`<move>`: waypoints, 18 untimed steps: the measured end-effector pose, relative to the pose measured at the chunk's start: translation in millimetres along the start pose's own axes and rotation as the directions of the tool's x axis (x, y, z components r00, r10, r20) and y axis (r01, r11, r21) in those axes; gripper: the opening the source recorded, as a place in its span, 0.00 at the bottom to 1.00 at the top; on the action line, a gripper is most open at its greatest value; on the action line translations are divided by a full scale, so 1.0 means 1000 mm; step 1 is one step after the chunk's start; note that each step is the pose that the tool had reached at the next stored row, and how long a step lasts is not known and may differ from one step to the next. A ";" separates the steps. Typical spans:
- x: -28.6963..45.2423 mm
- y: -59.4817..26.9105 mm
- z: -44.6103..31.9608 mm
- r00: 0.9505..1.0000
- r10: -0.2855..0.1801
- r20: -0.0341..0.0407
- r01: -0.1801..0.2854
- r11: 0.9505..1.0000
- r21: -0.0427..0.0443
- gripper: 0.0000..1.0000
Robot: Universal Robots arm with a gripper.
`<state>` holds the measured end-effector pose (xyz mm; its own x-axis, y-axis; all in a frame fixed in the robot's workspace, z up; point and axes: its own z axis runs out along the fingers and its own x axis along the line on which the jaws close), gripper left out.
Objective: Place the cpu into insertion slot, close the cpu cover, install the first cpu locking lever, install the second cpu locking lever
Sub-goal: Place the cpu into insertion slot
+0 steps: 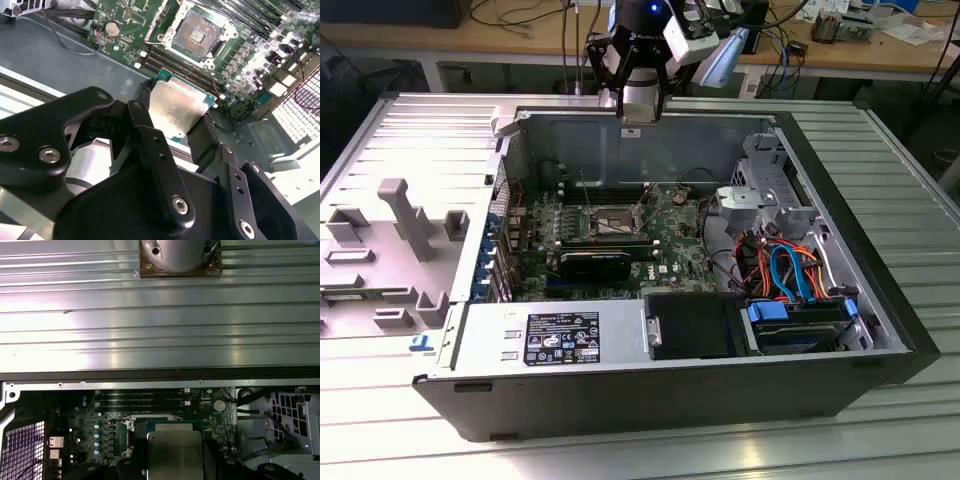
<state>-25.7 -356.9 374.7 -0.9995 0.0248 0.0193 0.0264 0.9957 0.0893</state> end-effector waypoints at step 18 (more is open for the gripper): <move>-0.0002 -0.0112 -0.0009 1.000 0.000 0.000 0.000 1.000 0.000 0.54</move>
<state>-25.8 -368.2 374.6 -0.9995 0.0249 0.0193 0.0266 0.9956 0.0894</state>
